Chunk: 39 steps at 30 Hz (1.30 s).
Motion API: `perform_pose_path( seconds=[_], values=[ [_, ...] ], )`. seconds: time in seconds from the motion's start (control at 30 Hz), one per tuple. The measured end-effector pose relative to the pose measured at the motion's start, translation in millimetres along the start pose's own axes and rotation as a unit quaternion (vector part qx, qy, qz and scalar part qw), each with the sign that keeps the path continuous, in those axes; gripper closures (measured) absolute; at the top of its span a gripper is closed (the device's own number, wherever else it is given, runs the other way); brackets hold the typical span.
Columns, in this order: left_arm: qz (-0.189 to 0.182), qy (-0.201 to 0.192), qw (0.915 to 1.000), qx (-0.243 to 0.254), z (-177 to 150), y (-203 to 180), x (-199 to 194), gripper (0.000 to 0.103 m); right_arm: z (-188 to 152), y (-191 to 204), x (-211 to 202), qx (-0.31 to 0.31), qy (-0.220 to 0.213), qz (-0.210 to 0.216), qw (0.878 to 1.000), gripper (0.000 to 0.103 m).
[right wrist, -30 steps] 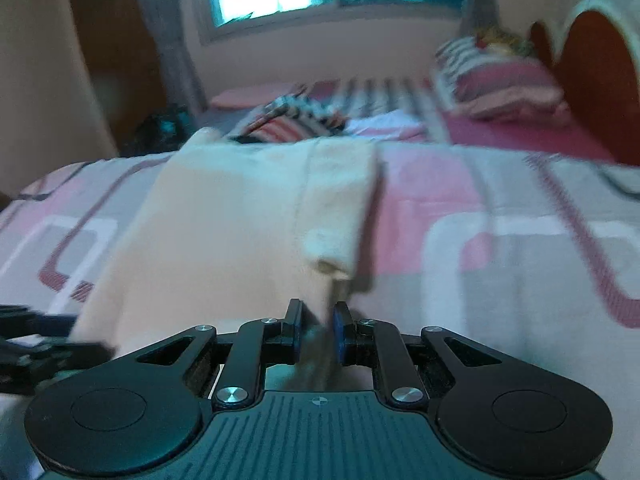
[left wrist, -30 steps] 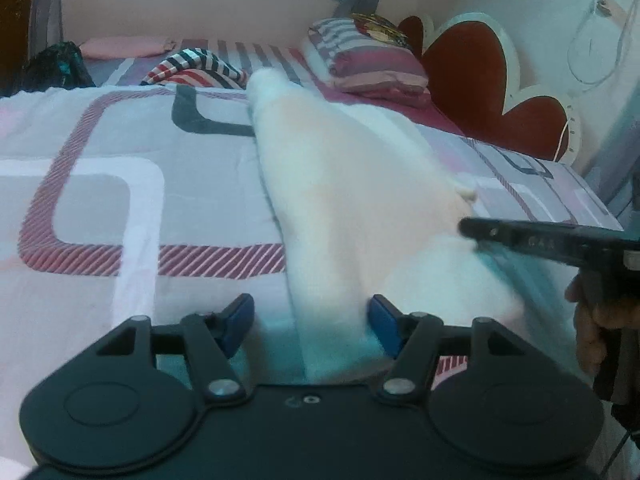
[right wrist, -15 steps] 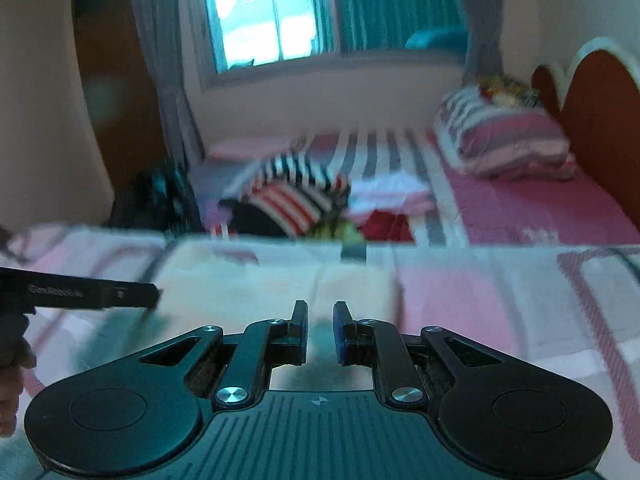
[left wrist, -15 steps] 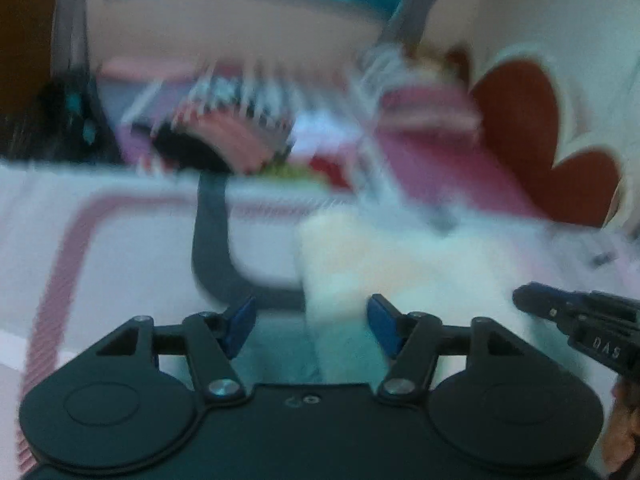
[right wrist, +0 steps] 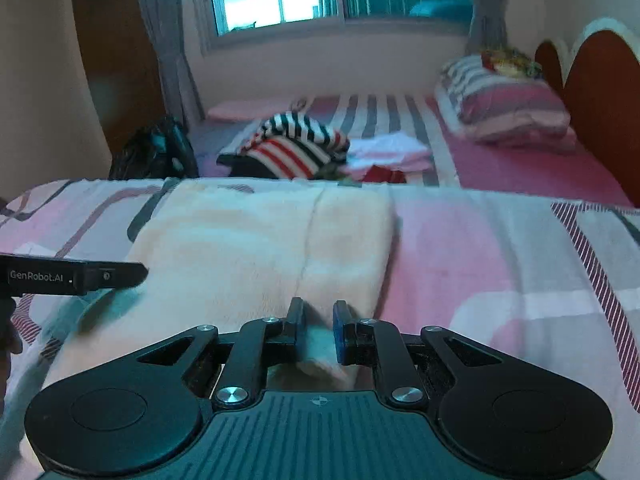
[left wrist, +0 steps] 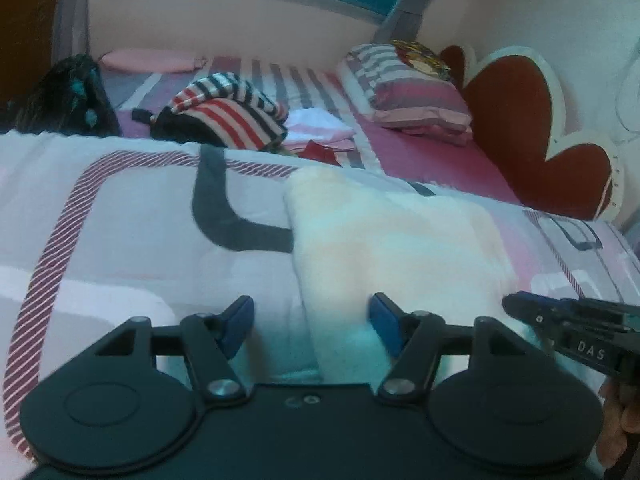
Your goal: Fold small clothes
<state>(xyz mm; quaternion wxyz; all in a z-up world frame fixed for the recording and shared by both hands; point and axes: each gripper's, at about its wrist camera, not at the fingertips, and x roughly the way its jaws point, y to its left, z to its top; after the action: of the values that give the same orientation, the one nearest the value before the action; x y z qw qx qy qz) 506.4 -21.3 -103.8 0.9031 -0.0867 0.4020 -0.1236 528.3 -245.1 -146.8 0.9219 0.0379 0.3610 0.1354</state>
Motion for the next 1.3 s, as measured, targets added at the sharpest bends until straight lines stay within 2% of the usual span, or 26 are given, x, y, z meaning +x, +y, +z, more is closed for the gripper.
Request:
perform_pose_path(
  seconds=[0.03,0.07,0.2,0.37,0.5,0.57,0.7,0.77,0.8,0.87,0.93,1.0,1.07,1.17,1.3],
  values=[
    [0.003,-0.002,1.0,0.003,0,-1,-6,0.047,2,0,-2,0.011,0.004,-0.001,1.0,0.09],
    [0.005,-0.007,0.9999,0.009,-1,-4,-14,0.048,4,1,-8,0.016,0.001,-0.002,1.0,0.09],
    [0.0,-0.004,0.9999,0.013,-17,-10,-41,0.046,-3,11,-42,0.005,-0.013,0.01,1.0,0.089],
    [-0.003,0.022,0.9995,0.022,-56,-18,-57,0.045,-39,23,-67,-0.008,0.025,0.018,0.999,0.089],
    [-0.001,0.041,0.999,0.019,-80,-24,-62,0.042,-69,28,-78,-0.015,0.024,0.014,1.0,0.089],
    [0.007,0.037,0.9989,0.026,-84,-28,-63,0.042,-81,26,-74,-0.008,0.04,0.005,0.999,0.089],
    [0.012,0.042,0.9984,0.035,-82,-31,-65,0.042,-85,22,-76,0.008,0.037,0.011,0.999,0.089],
    [0.016,0.042,0.9982,0.039,-81,-30,-67,0.039,-82,19,-80,0.021,0.037,0.015,0.999,0.089],
    [0.022,0.041,0.998,0.042,-81,-31,-68,0.034,-78,16,-83,0.029,0.031,0.016,0.999,0.089],
    [0.026,0.04,0.9975,0.052,-79,-34,-69,0.032,-72,7,-89,0.046,0.012,0.017,0.999,0.089],
    [0.028,0.032,0.9975,0.056,-75,-35,-68,0.026,-66,-4,-91,0.076,-0.004,0.025,0.997,0.083],
    [0.024,0.017,0.9986,0.044,-68,-31,-67,0.019,-56,-18,-91,0.107,-0.019,0.032,0.994,0.047],
    [0.014,0.008,0.9995,0.028,-59,-24,-63,0.016,-47,-30,-89,0.123,-0.036,0.039,0.991,0.044],
    [-0.015,0.011,0.9998,-0.007,-44,-10,-51,0.016,-33,-48,-75,0.158,-0.028,0.063,0.985,0.044],
    [-0.066,0.023,0.9959,-0.058,-30,11,-33,0.029,-24,-68,-56,0.194,-0.013,0.098,0.976,0.044]
  ],
)
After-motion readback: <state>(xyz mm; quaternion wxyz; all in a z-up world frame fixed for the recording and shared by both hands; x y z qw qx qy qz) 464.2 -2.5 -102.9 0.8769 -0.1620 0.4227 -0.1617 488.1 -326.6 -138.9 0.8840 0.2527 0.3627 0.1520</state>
